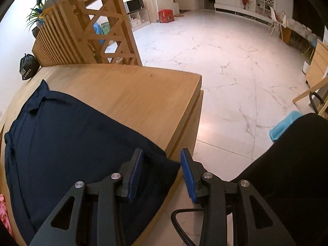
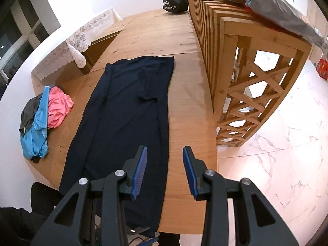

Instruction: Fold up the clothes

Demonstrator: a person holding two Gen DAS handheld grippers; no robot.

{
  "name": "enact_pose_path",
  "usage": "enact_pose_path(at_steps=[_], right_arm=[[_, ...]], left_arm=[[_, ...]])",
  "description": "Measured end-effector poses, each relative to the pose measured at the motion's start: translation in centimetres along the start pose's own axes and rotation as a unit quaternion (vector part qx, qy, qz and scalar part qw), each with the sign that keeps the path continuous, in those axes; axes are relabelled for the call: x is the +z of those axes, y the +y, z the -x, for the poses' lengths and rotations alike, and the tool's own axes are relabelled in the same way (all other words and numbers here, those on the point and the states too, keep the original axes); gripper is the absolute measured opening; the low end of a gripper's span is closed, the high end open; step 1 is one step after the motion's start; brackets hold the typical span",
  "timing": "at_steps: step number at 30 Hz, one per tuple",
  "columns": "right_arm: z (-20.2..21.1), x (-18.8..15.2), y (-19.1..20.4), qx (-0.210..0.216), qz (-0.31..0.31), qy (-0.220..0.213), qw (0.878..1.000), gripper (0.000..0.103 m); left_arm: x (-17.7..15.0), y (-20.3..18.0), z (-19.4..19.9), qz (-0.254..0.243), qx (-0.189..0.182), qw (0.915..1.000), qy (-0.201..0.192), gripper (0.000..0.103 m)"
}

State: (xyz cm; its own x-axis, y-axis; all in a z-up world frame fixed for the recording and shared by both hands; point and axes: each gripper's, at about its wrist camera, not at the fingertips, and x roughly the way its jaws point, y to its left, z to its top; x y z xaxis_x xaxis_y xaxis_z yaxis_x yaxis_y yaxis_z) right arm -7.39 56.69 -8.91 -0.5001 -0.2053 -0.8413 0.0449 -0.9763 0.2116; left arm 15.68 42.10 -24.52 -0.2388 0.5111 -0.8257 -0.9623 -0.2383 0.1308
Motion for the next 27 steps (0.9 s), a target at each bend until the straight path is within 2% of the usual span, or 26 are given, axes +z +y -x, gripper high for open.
enact_pose_path(at_steps=[2, 3, 4, 7, 10, 14, 18, 21, 25, 27], right_arm=[[-1.1, 0.7, 0.2, 0.005, 0.005, 0.008, 1.000, 0.036], [-1.8, 1.1, 0.4, 0.008, 0.008, 0.013, 1.000, 0.036], [-2.5, 1.6, 0.6, 0.010, 0.011, 0.019, 1.000, 0.036], [-5.7, 3.7, 1.2, 0.008, 0.018, 0.030, 0.999, 0.036], [-9.5, 6.3, 1.1, 0.025, 0.000, 0.045, 0.999, 0.036], [-16.2, 10.6, 1.3, 0.034, -0.015, 0.066, 0.997, 0.036], [-23.8, 14.9, 0.4, 0.052, -0.050, 0.089, 0.993, 0.036], [-28.6, 17.2, -0.9, 0.057, -0.088, 0.100, 0.990, 0.036], [-34.0, 19.8, -2.1, 0.072, -0.130, 0.105, 0.983, 0.036], [-35.0, 21.1, -2.3, 0.078, -0.138, 0.088, 0.983, 0.038]], left_arm=[[0.3, 0.4, -0.5, 0.012, -0.015, 0.9998, -0.004, 0.034], [0.4, 0.9, -0.4, 0.025, -0.027, 0.9993, -0.012, 0.023], [0.3, 1.3, 0.0, 0.040, -0.036, 0.9984, -0.017, 0.018], [0.4, 3.6, 1.1, 0.094, -0.058, 0.9929, -0.044, 0.008], [0.3, 6.2, 2.7, 0.150, -0.073, 0.9831, -0.074, 0.006], [-0.8, 10.3, 7.0, 0.236, -0.078, 0.9600, -0.129, 0.006], [-2.6, 13.2, 10.0, 0.291, -0.085, 0.9403, -0.154, 0.006], [-3.8, 14.8, 10.8, 0.331, -0.091, 0.9258, -0.157, 0.004], [-4.5, 15.6, 10.3, 0.349, -0.096, 0.9200, -0.150, 0.004], [-4.9, 15.9, 10.0, 0.357, -0.096, 0.9169, -0.150, 0.004]])
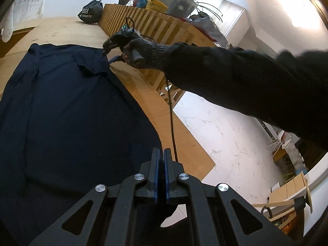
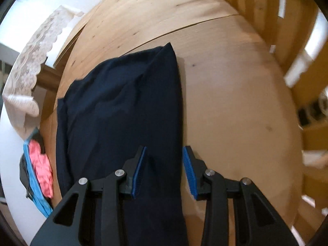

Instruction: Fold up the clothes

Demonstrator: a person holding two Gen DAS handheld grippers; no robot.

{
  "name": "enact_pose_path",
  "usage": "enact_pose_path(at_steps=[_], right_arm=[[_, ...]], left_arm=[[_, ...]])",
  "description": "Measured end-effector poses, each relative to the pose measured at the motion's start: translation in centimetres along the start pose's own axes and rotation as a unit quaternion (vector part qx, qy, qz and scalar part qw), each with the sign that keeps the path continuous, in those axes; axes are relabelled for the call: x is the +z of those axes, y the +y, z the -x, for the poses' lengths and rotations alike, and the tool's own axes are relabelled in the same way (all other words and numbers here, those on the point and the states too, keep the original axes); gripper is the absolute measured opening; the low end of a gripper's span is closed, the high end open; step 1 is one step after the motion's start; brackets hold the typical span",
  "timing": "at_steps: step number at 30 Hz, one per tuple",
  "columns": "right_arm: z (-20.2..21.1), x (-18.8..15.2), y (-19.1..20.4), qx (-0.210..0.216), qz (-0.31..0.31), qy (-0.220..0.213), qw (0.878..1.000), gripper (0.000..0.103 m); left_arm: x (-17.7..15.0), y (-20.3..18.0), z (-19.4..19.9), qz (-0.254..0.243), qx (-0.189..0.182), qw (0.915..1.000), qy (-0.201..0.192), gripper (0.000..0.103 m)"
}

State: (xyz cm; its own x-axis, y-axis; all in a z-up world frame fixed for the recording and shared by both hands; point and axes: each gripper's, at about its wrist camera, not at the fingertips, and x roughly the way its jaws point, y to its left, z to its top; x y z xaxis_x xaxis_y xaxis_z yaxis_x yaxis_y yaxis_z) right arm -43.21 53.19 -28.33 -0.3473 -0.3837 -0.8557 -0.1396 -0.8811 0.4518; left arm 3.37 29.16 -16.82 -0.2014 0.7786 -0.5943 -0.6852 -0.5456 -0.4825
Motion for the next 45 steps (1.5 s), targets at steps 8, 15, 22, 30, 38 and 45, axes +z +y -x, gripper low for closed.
enact_pose_path(at_steps=[8, 15, 22, 30, 38, 45], right_arm=[[-1.5, 1.8, 3.7, -0.057, 0.059, 0.039, 0.996, 0.006], [2.9, 2.1, 8.1, -0.043, 0.040, 0.000, 0.998, 0.006], [2.6, 1.4, 16.1, -0.054, 0.075, -0.009, 0.996, 0.006], [-5.0, -0.7, 21.0, -0.055, 0.110, 0.039, 0.992, 0.007], [-4.2, -1.1, 20.7, -0.008, 0.088, 0.041, 0.995, 0.015], [4.9, -6.5, 18.7, 0.005, 0.128, 0.014, 0.992, 0.029]], left_arm=[[-1.0, 2.9, 1.2, 0.059, 0.014, 0.9980, -0.019, 0.004], [-2.7, 4.8, 4.1, 0.099, 0.028, 0.9937, -0.044, 0.004], [-5.5, 7.9, 8.5, 0.139, 0.070, 0.9860, -0.060, 0.004], [-8.8, 11.9, 7.7, 0.198, 0.088, 0.9760, -0.026, 0.004], [-9.7, 12.4, 9.0, 0.219, 0.068, 0.9720, -0.049, 0.004], [-10.2, 15.0, 9.7, 0.266, 0.080, 0.9593, -0.051, 0.004]])
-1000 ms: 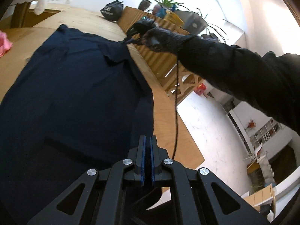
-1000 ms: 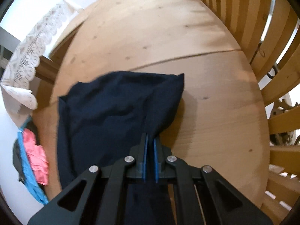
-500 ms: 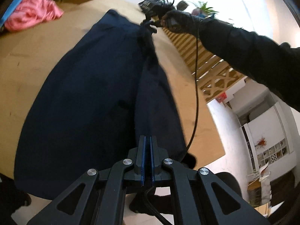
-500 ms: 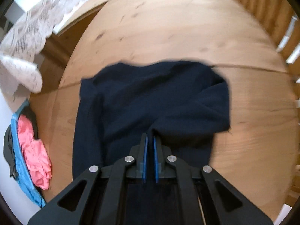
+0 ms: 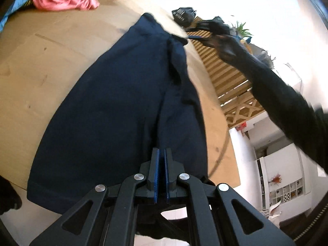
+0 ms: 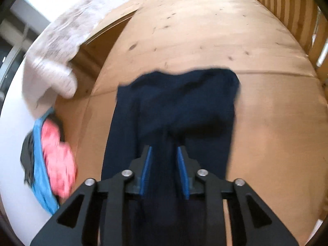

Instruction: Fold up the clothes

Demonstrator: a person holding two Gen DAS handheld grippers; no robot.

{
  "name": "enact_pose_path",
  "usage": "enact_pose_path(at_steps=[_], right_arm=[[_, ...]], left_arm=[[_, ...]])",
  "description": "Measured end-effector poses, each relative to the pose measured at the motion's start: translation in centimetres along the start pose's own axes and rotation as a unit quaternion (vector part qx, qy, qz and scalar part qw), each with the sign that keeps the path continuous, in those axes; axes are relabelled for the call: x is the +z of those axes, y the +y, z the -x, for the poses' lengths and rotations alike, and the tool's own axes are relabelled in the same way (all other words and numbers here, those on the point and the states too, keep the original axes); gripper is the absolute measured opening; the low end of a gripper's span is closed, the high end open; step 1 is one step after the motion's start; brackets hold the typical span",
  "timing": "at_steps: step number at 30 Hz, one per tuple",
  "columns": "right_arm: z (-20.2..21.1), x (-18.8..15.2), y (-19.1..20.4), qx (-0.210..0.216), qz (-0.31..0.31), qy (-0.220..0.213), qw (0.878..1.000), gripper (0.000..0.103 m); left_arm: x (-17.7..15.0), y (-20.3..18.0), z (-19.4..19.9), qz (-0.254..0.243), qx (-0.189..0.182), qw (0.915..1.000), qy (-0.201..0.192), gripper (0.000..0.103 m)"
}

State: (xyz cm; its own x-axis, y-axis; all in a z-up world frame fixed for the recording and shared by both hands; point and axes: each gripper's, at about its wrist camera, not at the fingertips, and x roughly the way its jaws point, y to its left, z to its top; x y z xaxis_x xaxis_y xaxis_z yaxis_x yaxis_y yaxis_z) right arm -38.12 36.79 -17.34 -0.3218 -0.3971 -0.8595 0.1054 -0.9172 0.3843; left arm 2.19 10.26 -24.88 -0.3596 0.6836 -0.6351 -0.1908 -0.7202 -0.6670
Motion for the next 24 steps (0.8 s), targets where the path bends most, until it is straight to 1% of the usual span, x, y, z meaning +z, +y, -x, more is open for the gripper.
enact_pose_path(at_steps=[2, 4, 7, 9, 11, 13, 16, 19, 21, 24], right_arm=[[2.1, -4.7, 0.4, -0.017, 0.025, 0.021, 0.999, 0.029], [3.8, -11.4, 1.2, -0.035, 0.056, 0.045, 0.997, 0.029], [6.4, -22.8, 1.6, -0.016, 0.045, 0.084, 0.995, 0.029], [7.8, -28.9, 2.0, -0.009, 0.036, 0.100, 0.994, 0.029], [8.7, -34.3, 2.4, -0.011, 0.027, 0.101, 0.994, 0.029], [9.2, -38.7, 3.1, -0.005, 0.021, 0.103, 0.994, 0.029], [9.6, -42.9, 4.2, 0.016, 0.025, 0.096, 0.995, 0.029], [9.4, -44.9, 5.3, -0.010, 0.053, 0.076, 0.996, 0.029], [9.3, -45.4, 5.8, -0.033, 0.073, 0.063, 0.995, 0.029], [9.0, -46.2, 6.6, -0.046, 0.114, 0.056, 0.991, 0.029]], left_arm=[[0.0, -0.2, -0.1, -0.011, 0.001, 0.9999, 0.003, 0.003], [0.0, -1.1, -0.3, -0.031, 0.001, 0.9995, 0.003, 0.003], [0.1, -1.4, 0.1, -0.049, 0.000, 0.9988, 0.005, 0.003], [0.3, -1.8, 0.2, -0.051, 0.000, 0.9987, 0.006, 0.004], [0.5, -2.0, 0.5, -0.049, -0.005, 0.9988, 0.006, 0.003], [0.8, -2.5, 0.8, -0.054, -0.008, 0.9985, 0.004, 0.003], [0.9, -3.8, 1.7, -0.080, -0.006, 0.9968, -0.004, 0.002], [1.0, -5.0, 2.2, -0.095, -0.009, 0.9954, -0.008, 0.002], [0.8, -5.6, 2.3, -0.103, -0.010, 0.9946, -0.009, 0.002], [0.4, -6.0, 2.9, -0.120, -0.001, 0.9927, -0.014, 0.002]])
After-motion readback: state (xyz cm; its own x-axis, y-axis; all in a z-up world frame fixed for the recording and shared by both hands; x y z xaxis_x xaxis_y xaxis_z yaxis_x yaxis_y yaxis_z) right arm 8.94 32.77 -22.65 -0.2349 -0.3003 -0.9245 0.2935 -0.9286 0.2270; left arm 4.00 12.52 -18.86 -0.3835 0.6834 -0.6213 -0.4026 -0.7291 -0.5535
